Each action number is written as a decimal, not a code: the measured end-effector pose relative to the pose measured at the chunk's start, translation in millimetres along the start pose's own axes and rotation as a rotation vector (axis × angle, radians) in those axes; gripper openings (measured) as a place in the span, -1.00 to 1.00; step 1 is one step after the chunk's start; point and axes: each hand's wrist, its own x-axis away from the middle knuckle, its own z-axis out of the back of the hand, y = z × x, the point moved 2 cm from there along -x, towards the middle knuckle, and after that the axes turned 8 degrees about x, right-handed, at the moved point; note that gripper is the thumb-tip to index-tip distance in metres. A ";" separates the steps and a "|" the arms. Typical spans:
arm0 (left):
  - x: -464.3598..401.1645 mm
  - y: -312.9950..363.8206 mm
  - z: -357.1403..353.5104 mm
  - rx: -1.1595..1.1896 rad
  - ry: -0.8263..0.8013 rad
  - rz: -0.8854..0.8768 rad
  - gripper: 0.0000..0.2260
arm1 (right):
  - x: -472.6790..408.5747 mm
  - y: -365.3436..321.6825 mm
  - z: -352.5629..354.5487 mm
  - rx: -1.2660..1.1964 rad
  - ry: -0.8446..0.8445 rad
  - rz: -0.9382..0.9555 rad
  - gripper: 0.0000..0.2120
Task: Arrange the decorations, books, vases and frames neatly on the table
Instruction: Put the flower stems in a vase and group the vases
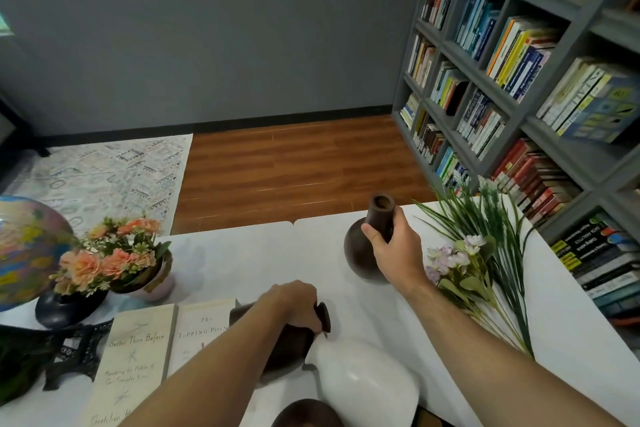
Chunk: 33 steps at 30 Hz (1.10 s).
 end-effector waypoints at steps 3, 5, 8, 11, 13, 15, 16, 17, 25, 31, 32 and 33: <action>-3.7 5.8 -1.2 -0.026 0.008 0.005 -0.62 | -1.1 3.3 -0.6 -0.004 0.004 0.004 -0.57; -5.4 5.3 -3.9 -0.070 0.062 -0.014 -0.60 | -1.4 5.5 -1.2 -0.008 0.003 0.002 -0.57; -7.1 2.3 -4.8 -0.059 0.106 -0.032 -0.55 | -1.6 9.1 -2.4 -0.014 0.002 -0.008 -0.58; -5.7 1.8 -2.2 -0.035 0.125 -0.049 -0.56 | -2.3 11.2 -2.9 -0.026 0.004 -0.016 -0.58; -2.4 0.3 -2.7 -0.006 0.167 -0.056 -0.61 | -2.2 11.7 -3.1 -0.027 -0.002 -0.013 -0.58; 1.4 -2.5 -3.2 0.041 0.227 -0.046 -0.62 | -1.7 12.2 -2.1 -0.019 -0.010 -0.005 -0.58; 4.4 -3.7 -2.1 0.069 0.261 -0.042 -0.63 | -1.9 12.1 -1.5 -0.014 -0.015 -0.003 -0.58; 8.8 -5.0 0.1 0.106 0.294 -0.044 -0.63 | -2.4 11.7 -0.7 -0.009 -0.024 -0.004 -0.57; 54.7 -28.6 10.6 0.825 0.695 -0.119 -0.79 | -5.0 18.6 4.3 0.059 -0.151 -0.039 -0.46; 57.1 -33.5 20.0 1.135 0.880 -0.176 -0.73 | -7.0 19.5 2.5 0.040 -0.181 -0.043 -0.46; 54.0 -33.5 21.4 1.163 0.894 -0.185 -0.71 | -6.9 19.6 1.6 0.039 -0.177 -0.041 -0.46; 50.4 -32.7 22.6 1.188 0.905 -0.193 -0.69 | -6.8 19.7 1.0 0.039 -0.169 -0.039 -0.46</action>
